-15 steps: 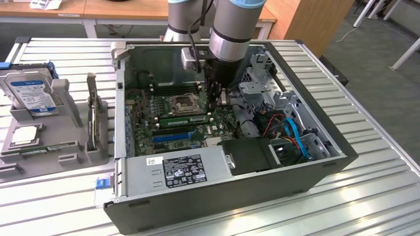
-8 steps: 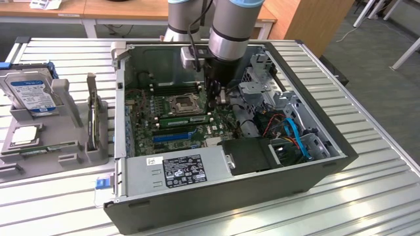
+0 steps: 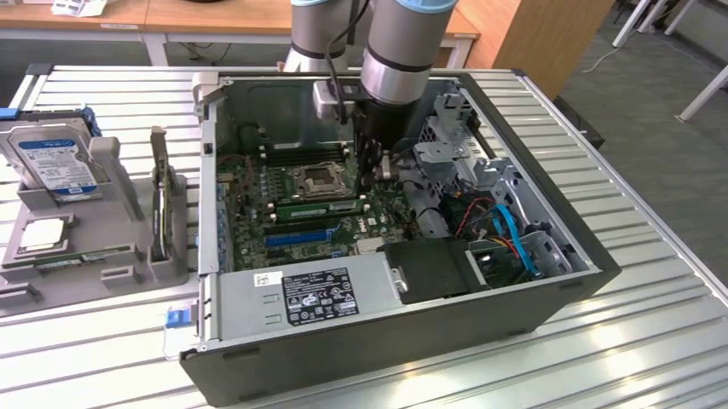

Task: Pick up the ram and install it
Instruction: 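Press down the ram until it locks into place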

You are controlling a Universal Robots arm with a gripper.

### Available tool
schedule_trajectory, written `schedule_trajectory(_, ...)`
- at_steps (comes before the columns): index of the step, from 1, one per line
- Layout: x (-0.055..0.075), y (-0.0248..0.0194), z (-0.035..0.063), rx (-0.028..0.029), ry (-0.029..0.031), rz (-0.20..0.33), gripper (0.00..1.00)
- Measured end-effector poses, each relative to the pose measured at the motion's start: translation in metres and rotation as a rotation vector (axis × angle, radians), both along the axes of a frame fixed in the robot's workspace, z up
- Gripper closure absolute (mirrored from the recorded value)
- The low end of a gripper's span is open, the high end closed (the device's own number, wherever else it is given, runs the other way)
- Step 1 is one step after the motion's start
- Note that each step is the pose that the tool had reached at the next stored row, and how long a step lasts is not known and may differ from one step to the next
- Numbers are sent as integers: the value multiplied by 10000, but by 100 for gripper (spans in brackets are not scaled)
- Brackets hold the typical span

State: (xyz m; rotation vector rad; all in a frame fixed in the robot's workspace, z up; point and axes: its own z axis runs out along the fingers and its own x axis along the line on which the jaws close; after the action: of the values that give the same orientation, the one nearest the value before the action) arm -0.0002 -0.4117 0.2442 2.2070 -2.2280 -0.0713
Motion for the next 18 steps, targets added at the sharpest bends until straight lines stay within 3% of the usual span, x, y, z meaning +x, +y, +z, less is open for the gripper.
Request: schedule_trajectory(18, 0, -1, -139, -1, 0, 0, 90)
